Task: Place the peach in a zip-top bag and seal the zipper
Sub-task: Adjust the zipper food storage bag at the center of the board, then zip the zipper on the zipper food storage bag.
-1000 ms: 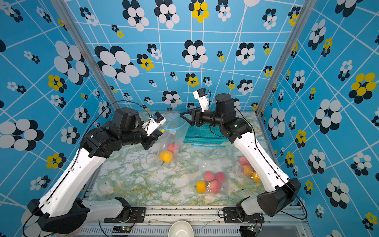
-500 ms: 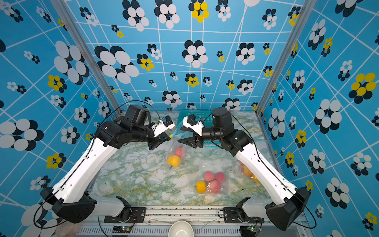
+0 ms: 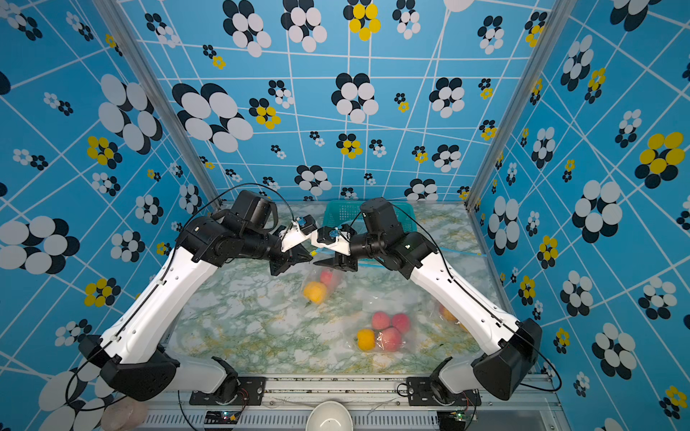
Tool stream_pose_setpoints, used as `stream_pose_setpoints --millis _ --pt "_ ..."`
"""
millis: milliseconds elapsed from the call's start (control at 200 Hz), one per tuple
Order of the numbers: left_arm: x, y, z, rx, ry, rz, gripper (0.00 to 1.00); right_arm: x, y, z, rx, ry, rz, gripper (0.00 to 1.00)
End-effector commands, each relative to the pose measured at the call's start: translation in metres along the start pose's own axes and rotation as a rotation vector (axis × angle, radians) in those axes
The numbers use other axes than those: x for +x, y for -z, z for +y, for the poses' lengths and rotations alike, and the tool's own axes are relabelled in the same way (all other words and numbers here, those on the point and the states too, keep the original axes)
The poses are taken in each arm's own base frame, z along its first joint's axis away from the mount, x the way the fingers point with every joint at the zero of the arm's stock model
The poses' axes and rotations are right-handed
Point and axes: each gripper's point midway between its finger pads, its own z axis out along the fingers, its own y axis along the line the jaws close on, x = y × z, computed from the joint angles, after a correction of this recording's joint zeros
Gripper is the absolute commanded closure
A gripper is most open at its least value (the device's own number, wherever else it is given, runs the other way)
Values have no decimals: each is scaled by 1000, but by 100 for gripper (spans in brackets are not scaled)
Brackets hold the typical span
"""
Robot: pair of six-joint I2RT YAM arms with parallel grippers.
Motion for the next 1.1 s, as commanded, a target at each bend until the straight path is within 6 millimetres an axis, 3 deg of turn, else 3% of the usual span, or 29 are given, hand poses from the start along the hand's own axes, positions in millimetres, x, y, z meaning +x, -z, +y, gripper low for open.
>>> stream_pose_setpoints --millis 0,145,405,505,630,805,830,1095 --pt "-2 3 -8 42 -30 -7 100 2 -3 -2 -2 22 47 45" --pt "-2 3 -10 49 -45 -10 100 6 -10 7 -49 40 81 48" --pt "-6 6 -9 38 -56 -39 100 8 -11 4 -45 60 122 64" --pt "-6 6 -9 35 -53 -38 100 8 -10 3 -37 68 125 75" --pt "-6 7 -6 20 -50 -39 100 11 -8 1 -21 74 147 80" --pt "2 5 5 -24 -30 -10 100 5 -3 -10 45 63 127 89" --pt "4 4 8 -38 -23 -1 100 16 -7 -8 39 34 140 90" --pt "21 4 31 -130 34 19 100 22 7 -34 139 -98 110 93"
